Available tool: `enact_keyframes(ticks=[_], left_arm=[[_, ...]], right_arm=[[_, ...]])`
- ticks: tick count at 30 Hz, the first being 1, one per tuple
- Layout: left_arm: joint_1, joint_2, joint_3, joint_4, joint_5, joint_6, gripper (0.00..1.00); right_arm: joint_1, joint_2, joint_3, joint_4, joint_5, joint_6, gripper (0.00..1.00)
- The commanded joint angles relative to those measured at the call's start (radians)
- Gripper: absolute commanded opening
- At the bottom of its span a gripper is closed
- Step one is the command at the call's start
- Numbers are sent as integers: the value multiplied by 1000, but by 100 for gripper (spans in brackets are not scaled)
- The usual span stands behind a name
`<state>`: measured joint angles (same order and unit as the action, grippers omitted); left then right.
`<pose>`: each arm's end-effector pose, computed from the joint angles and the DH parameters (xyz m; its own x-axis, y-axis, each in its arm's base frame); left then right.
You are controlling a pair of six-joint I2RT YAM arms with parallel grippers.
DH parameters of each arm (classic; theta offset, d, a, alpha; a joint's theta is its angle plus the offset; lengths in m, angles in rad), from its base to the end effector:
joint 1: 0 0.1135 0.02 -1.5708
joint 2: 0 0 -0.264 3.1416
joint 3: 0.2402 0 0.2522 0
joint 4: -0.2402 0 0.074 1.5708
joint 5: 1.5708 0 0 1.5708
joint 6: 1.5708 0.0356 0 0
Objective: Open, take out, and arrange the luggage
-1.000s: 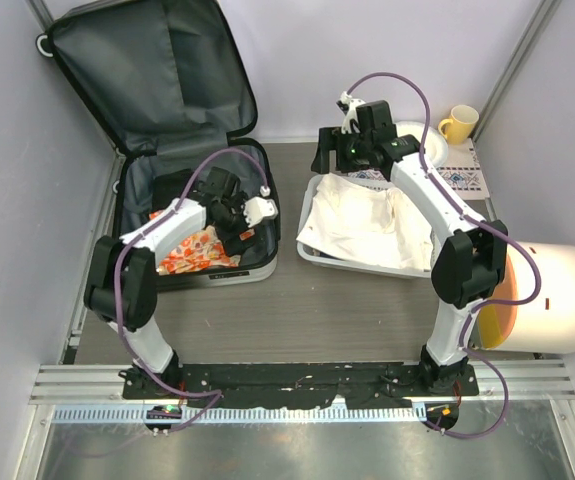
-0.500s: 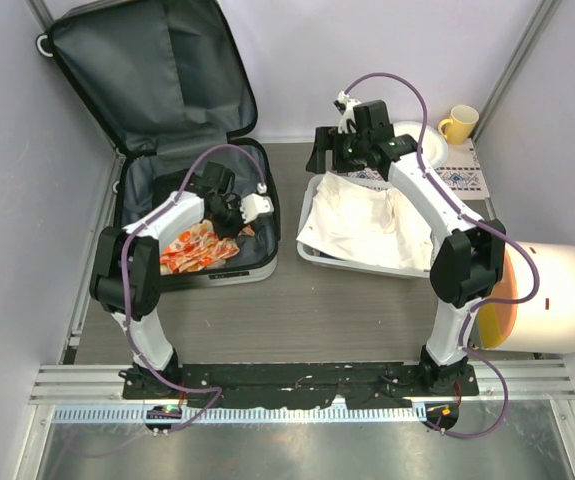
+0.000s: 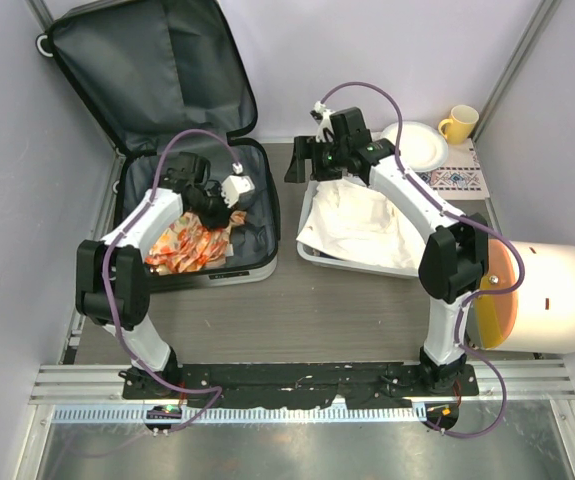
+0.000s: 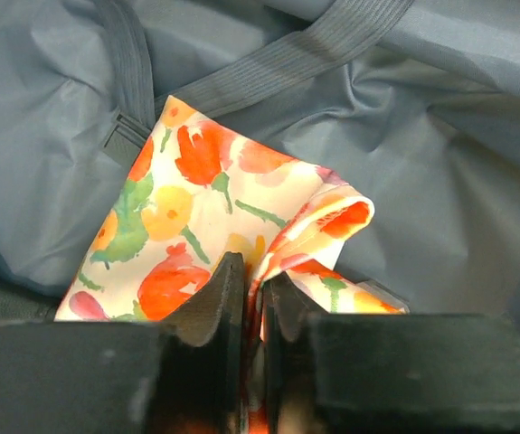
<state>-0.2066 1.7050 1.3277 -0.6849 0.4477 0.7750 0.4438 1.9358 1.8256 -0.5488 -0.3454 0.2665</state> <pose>0.3461 -0.0883 0.2480 -0.3370 0.7151 -0.6125 0.8777 0.4740 0.0706 0.4006 0.2038 0.3270 -0.7036 -0.0601 -0.7081 -0.4773 0.7782 0.4082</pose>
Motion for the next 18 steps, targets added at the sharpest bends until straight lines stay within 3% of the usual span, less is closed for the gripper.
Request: enact_keyframes(ticks=[1, 4, 9, 10, 18], left_arm=[[-8, -28, -10, -5, 11, -25, 45], [-8, -25, -27, -63, 37, 13, 66], [-22, -34, -71, -114, 37, 95, 73], [-25, -31, -93, -108, 23, 102, 99], [-48, 36, -160, -18, -64, 171, 99]], right_arm=[[18, 5, 49, 41, -21, 16, 85], [18, 5, 54, 38, -10, 7, 85], [18, 2, 44, 32, -1, -1, 85], [18, 3, 44, 32, 0, 0, 85], [18, 9, 47, 30, 9, -4, 85]])
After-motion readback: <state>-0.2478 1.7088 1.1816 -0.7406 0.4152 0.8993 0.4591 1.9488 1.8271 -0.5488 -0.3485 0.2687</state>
